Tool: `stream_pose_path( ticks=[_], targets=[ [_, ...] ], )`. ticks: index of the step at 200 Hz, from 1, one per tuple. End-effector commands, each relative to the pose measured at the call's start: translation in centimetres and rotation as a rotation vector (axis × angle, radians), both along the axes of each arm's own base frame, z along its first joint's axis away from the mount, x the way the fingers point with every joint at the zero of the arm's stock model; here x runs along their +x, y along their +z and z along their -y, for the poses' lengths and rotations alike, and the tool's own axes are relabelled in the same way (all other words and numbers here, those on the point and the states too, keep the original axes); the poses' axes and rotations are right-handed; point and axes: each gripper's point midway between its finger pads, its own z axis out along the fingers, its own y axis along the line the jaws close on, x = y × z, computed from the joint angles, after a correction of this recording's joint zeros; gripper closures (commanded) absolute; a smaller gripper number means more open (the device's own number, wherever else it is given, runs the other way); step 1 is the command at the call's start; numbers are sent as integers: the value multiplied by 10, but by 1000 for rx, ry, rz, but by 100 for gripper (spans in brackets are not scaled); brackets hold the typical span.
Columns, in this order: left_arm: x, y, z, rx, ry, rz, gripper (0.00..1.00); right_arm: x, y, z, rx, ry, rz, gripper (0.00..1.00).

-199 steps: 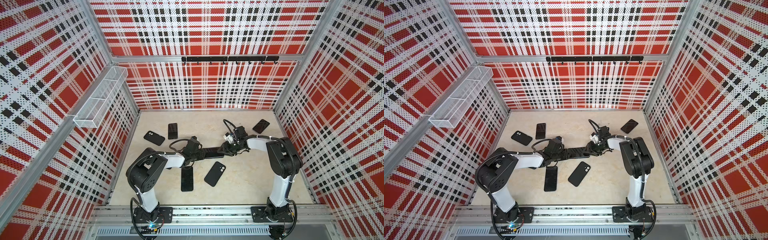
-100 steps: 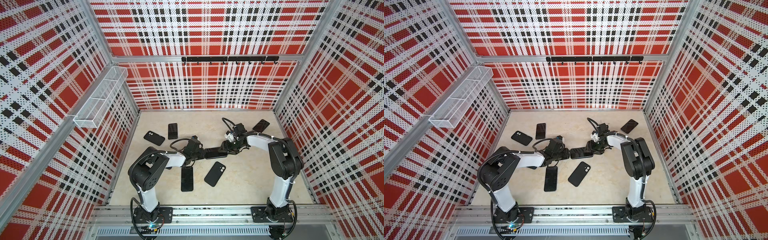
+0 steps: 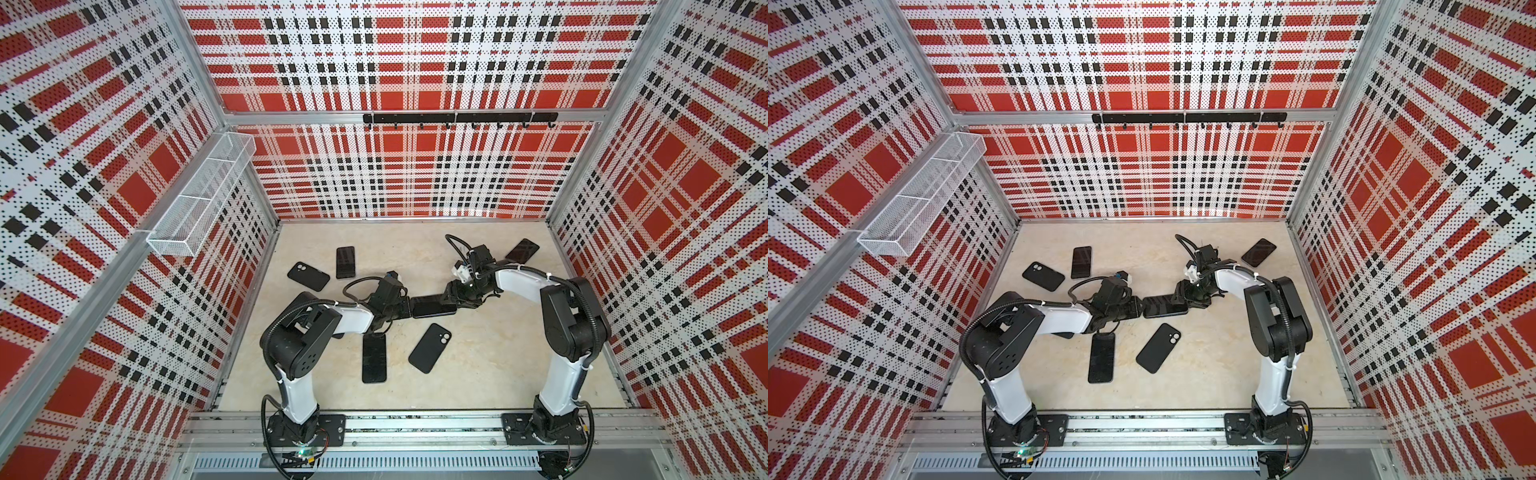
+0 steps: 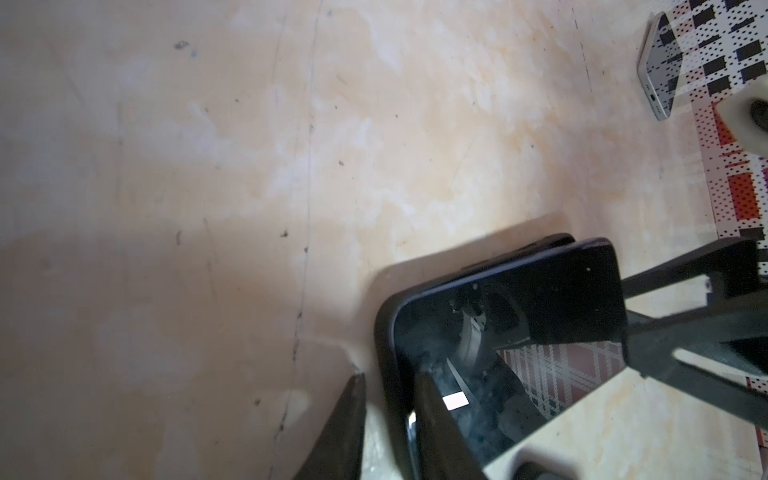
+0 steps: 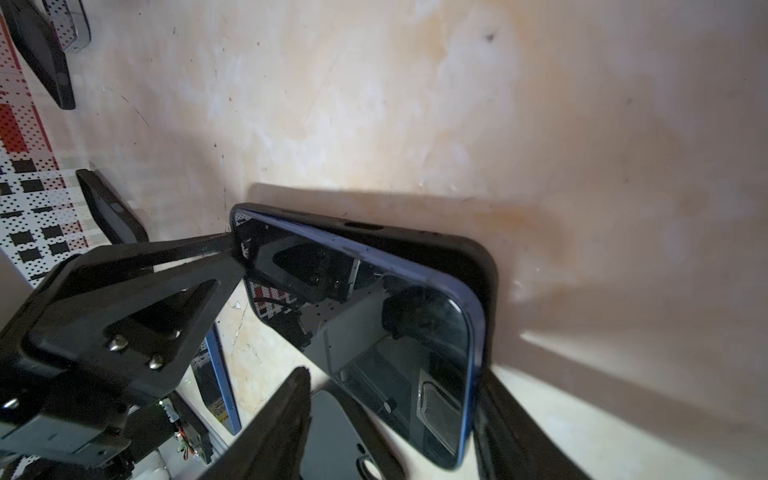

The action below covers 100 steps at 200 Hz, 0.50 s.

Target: Put the phone into the phone case

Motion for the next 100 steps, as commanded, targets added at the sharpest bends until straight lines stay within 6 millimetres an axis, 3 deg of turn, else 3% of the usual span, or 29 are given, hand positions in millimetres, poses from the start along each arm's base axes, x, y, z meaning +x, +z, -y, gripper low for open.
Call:
stream_pose_path(
  ticks=[1,35,100],
  targets=[
    [-27,-41,-14,103,-20,-136,76,8,26,11,-89,9,77,37],
    [-27,-39,-9,84,-32,-138,76,9,29,22,-159,20,80,39],
    [-30,-38,-10,94,-40,-148,75,-2,4,17,-106,80,3,65]
  ],
)
